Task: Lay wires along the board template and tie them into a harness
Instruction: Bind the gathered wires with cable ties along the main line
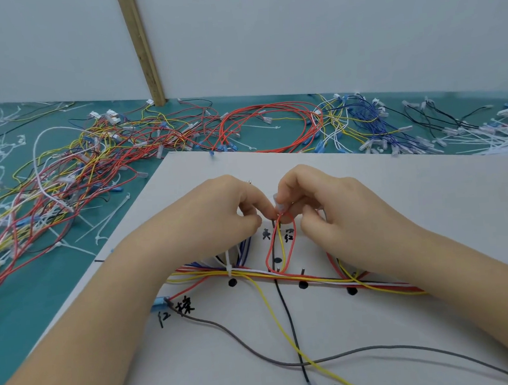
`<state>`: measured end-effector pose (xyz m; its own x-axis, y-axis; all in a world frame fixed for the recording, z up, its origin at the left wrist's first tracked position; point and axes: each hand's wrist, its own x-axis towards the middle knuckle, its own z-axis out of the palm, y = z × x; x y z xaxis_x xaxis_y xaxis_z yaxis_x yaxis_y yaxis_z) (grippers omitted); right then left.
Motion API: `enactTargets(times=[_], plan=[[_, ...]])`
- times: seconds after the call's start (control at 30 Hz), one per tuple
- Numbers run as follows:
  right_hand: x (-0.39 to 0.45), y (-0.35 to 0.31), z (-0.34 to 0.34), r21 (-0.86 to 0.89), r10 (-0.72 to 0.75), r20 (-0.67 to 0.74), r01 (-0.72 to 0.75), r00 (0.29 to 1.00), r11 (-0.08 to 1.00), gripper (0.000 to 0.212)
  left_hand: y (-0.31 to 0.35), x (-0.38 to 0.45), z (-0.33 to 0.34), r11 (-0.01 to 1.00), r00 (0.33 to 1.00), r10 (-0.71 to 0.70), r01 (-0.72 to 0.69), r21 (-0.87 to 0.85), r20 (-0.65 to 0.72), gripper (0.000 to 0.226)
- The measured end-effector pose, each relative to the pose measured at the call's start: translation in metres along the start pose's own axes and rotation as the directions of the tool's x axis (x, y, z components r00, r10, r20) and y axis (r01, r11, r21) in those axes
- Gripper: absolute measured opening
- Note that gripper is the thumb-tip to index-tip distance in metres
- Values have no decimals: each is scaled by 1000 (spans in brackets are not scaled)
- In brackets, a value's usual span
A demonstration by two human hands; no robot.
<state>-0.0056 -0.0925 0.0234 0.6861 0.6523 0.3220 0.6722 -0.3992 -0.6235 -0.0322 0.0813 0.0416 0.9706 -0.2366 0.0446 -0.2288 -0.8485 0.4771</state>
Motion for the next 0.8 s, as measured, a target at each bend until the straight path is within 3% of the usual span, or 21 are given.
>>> enactTargets(times=[0.23, 0.37, 0.5, 0.8], plan=[[3, 0, 4, -22, 21, -24, -21, 999, 1000, 22, -3, 3, 1, 999, 1000, -16, 16, -35, 3, 33], [3, -2, 4, -40, 39, 31, -37, 999, 998, 26, -8, 4, 2, 999, 999, -33, 33, 7, 29, 23], [3, -2, 3, -129, 6, 67, 2, 998, 992, 13, -10, 2, -1, 999, 1000, -16, 15, -34, -17, 25], [7, 2, 3, -118, 34, 46, -28, 998, 993, 21, -6, 3, -3, 1000, 999, -13, 12, 8, 29, 28]])
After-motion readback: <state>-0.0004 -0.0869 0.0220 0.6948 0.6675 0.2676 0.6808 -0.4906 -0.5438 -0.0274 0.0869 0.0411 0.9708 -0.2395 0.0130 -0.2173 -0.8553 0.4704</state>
